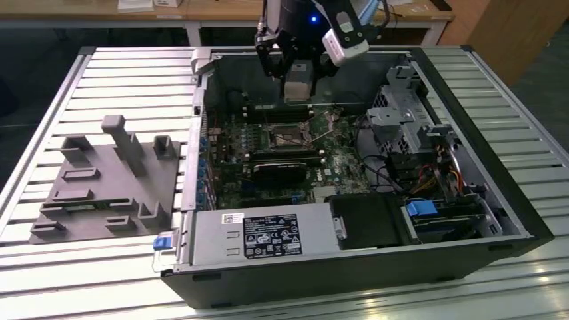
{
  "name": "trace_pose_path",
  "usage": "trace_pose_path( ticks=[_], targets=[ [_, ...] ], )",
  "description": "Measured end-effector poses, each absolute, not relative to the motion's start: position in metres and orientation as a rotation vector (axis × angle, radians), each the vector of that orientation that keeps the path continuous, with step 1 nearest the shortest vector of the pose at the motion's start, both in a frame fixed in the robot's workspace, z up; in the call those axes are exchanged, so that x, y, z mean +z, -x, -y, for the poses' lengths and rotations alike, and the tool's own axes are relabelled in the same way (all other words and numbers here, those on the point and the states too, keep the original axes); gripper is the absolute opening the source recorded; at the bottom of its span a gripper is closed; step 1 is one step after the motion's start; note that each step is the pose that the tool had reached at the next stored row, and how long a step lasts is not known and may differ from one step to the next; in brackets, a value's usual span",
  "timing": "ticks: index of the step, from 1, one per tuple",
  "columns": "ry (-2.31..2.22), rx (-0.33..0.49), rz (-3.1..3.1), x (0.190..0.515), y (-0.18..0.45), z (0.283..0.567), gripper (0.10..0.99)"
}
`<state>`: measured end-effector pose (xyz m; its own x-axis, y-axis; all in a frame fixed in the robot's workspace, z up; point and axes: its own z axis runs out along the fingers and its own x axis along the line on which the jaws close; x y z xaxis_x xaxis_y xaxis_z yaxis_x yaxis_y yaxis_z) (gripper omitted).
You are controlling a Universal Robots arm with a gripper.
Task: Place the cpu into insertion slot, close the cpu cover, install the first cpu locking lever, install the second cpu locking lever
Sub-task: 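Place the cpu into insertion slot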
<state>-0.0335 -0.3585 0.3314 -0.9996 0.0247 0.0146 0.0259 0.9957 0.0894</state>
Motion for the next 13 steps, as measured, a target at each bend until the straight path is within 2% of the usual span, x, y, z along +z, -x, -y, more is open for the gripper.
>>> trace_pose_path(
  ticks=[13],
  targets=[
    [0.041, -0.14, 3.125, 0.308, 0.034, 0.355, 0.537]
  ],
)
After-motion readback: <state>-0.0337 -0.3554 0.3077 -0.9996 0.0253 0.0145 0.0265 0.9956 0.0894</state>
